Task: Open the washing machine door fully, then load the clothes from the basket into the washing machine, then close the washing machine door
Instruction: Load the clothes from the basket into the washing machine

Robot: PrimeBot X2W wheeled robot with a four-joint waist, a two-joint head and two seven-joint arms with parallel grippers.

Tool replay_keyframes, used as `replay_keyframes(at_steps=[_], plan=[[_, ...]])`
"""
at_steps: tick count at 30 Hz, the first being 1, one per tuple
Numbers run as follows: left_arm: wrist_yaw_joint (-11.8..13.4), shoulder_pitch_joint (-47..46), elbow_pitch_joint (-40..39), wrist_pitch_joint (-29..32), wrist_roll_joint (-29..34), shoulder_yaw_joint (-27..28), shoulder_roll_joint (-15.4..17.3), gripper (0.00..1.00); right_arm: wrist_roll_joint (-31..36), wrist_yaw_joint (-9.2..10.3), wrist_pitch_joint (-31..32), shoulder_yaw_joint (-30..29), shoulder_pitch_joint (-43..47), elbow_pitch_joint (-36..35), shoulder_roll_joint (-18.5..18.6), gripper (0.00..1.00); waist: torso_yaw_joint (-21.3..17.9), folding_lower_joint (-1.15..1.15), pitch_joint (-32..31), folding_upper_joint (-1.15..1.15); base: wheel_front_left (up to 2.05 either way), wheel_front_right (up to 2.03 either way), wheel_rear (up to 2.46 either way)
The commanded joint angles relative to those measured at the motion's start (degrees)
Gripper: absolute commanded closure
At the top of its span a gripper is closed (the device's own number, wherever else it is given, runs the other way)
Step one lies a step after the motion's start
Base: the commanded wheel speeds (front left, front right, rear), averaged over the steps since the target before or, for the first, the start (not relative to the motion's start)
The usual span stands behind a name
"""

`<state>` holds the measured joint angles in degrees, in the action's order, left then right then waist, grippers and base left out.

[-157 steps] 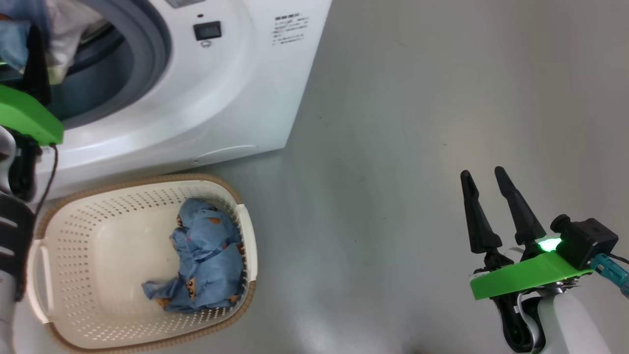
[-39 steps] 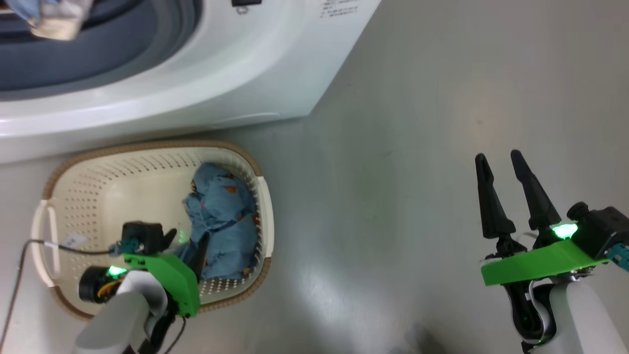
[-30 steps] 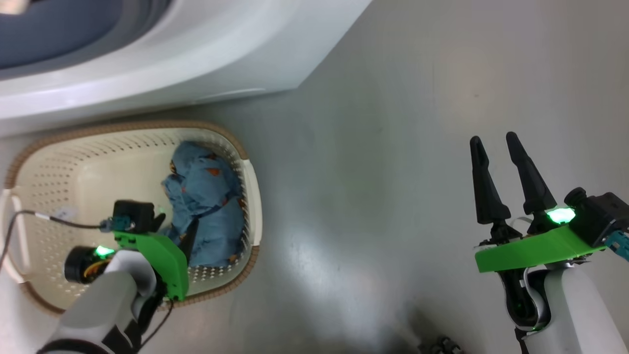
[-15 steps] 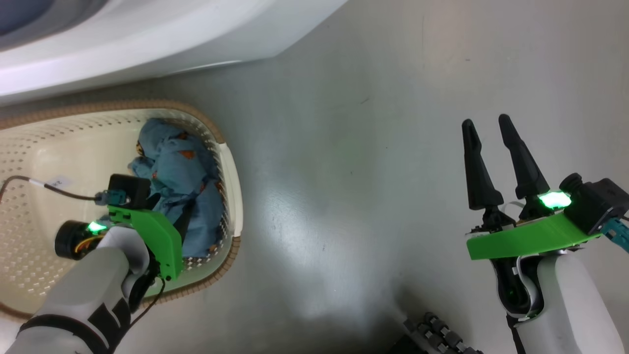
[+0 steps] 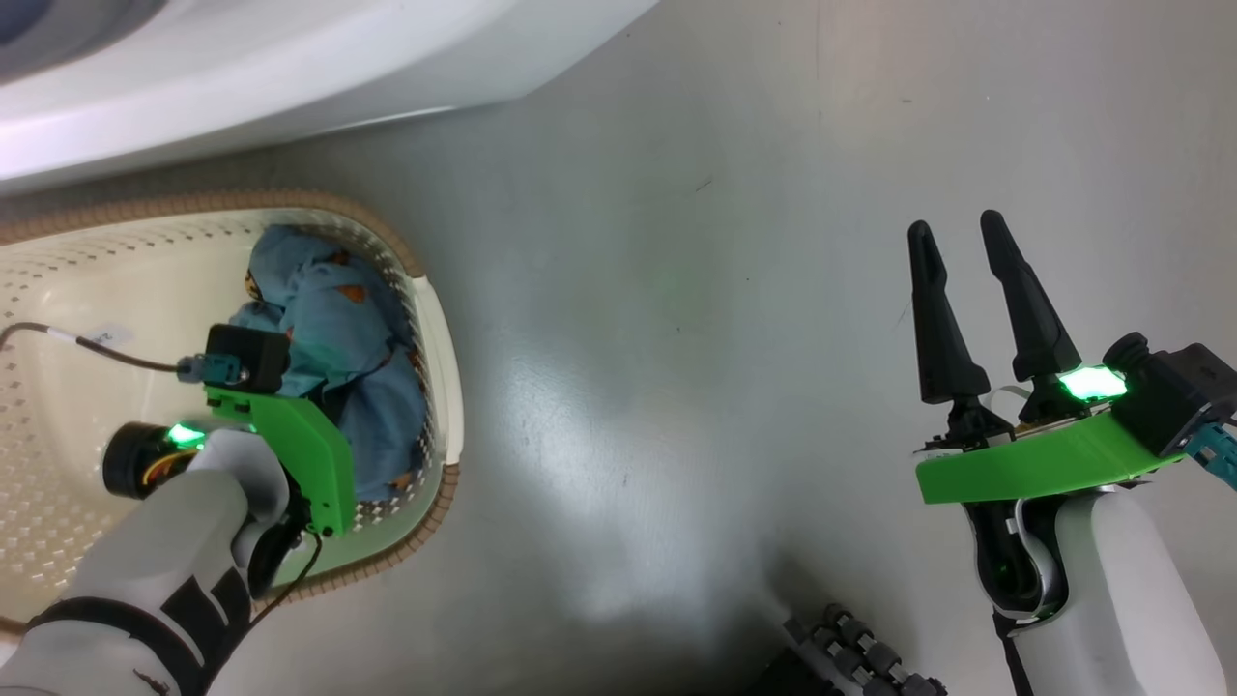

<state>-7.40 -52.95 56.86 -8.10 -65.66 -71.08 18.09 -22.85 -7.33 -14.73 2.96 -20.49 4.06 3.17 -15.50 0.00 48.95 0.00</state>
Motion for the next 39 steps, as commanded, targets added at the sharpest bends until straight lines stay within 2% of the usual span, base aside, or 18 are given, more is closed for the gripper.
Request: replay_keyframes(at_steps=[1,10,17,23,39], plan=[[-0.09,0.07,-0.52,-0.74,-0.59,0.38,1.20,1.00,0.69,-0.16,-0.27,0.73,1.03,-1.15,-0.07,0.00,0.25,0.00,-0.42,0.00,0.00,0.00,0.00],[-0.09,1.51,0.56,-5.45,-6.39,-0.31,0.09,1.00,1.10,-0.16,-0.27,0.02,1.64,-0.46,1.01,0.00,3.08,0.00,-6.20,0.00,0.00,0.00,0.00],[-0.09,4.06,1.54,-6.84,-7.33,1.77,-0.34,1.00,1.15,-0.16,-0.27,-0.52,3.49,0.27,2.40,0.00,5.57,0.00,-12.55,0.00,0.00,0.00,0.00],[-0.09,7.68,-0.99,-6.88,-2.25,11.32,0.16,1.00,1.04,-0.16,-0.27,-1.14,6.33,1.18,3.89,0.00,7.68,0.00,-18.48,0.00,0.00,0.00,0.00],[-0.09,23.95,-12.71,-6.89,20.28,39.05,-0.30,1.00,0.40,-0.16,-0.27,-0.70,14.43,3.26,7.90,0.00,11.80,0.00,-32.38,0.00,0.00,0.00,0.00]])
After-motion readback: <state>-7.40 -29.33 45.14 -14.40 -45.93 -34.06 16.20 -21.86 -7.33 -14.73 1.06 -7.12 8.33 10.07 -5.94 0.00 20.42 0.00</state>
